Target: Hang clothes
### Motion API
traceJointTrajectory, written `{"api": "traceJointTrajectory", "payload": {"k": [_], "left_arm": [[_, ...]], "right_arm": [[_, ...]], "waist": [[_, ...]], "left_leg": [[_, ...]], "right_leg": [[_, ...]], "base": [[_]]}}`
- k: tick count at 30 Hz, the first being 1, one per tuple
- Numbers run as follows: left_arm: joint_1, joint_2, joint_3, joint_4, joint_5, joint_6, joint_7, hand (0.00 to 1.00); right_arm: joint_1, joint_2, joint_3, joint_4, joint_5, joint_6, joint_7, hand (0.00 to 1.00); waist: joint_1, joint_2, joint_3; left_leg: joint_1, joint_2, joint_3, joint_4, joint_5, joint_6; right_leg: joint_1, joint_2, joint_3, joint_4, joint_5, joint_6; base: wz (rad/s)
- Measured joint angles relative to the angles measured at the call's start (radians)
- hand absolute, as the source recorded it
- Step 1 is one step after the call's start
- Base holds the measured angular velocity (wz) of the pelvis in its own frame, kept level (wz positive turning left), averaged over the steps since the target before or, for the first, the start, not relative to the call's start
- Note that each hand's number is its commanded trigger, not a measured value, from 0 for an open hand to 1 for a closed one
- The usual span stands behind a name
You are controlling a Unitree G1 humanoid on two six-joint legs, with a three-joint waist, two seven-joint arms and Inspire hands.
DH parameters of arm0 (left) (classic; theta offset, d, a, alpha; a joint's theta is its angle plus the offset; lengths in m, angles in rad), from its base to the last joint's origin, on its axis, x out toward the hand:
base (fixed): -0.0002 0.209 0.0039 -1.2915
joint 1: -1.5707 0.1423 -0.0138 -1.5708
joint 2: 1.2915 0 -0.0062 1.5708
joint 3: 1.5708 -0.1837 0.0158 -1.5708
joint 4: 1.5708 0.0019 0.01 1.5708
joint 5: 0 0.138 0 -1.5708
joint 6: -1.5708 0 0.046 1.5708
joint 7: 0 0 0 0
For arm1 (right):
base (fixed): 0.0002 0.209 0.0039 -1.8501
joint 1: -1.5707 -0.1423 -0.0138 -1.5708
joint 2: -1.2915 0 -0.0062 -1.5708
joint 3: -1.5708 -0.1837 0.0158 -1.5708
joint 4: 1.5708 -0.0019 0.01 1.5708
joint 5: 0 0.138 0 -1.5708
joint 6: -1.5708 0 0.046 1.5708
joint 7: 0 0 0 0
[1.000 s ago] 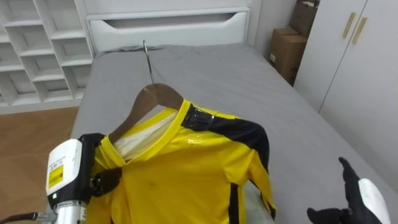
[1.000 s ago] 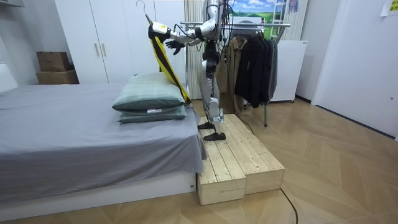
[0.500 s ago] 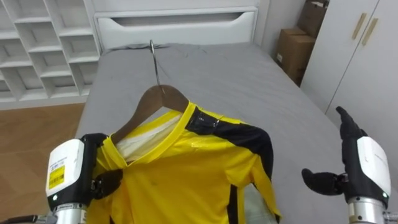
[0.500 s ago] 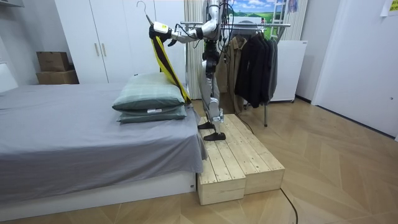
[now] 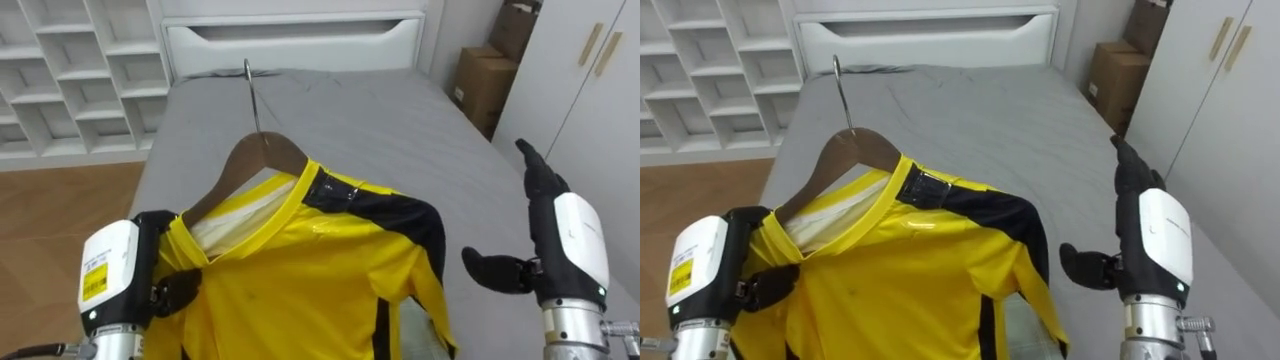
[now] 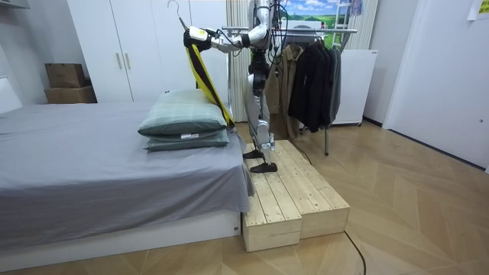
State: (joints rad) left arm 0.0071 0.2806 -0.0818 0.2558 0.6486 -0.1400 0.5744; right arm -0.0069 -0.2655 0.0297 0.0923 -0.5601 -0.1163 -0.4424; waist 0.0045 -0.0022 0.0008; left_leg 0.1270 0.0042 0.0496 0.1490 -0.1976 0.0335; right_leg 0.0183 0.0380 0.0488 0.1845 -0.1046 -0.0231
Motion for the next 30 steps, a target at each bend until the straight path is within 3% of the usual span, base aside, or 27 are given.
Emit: {"api": "traceJointTrajectory", "payload": {"k": [11,17,22,30], "left_arm": [[0.000,0.001,-0.039,-0.008,-0.006,0.006,0.000,1.00],[0.000,-0.002,-0.080,0.009,-0.007,0.009,0.000,1.00],[0.000,-0.009,-0.087,0.011,-0.006,0.009,-0.019,1.00],[-0.012,-0.020,-0.087,0.008,0.000,0.017,-0.047,1.00]], "right_arm": [[0.000,-0.016,0.086,-0.068,-0.004,0.001,0.039,0.00],[-0.003,-0.016,0.159,-0.063,-0.003,0.001,0.059,0.00],[-0.014,-0.016,0.221,-0.063,-0.004,0.001,0.109,0.00],[-0.048,-0.014,0.234,-0.066,-0.005,0.003,0.214,0.00]], "waist": [[0.010,-0.007,-0.0006],[0.031,-0.001,0.0035],[0.053,0.001,0.0090],[0.057,-0.002,0.0097]], "left_leg": [[0.003,0.000,0.002,0.002,0.000,0.000],[0.004,0.000,-0.006,0.001,0.000,0.000],[0.003,0.000,-0.008,-0.001,0.000,0.000],[-0.011,0.000,-0.019,-0.004,0.000,0.000]], "right_leg": [[0.002,-0.001,0.000,0.002,0.000,0.000],[0.006,-0.001,-0.003,0.003,0.000,0.000],[0.004,0.000,-0.003,0.002,0.000,0.000],[0.000,-0.001,-0.013,-0.014,0.000,-0.001]], "base": [[0.00],[0.02],[0.00],[0.03]]}}
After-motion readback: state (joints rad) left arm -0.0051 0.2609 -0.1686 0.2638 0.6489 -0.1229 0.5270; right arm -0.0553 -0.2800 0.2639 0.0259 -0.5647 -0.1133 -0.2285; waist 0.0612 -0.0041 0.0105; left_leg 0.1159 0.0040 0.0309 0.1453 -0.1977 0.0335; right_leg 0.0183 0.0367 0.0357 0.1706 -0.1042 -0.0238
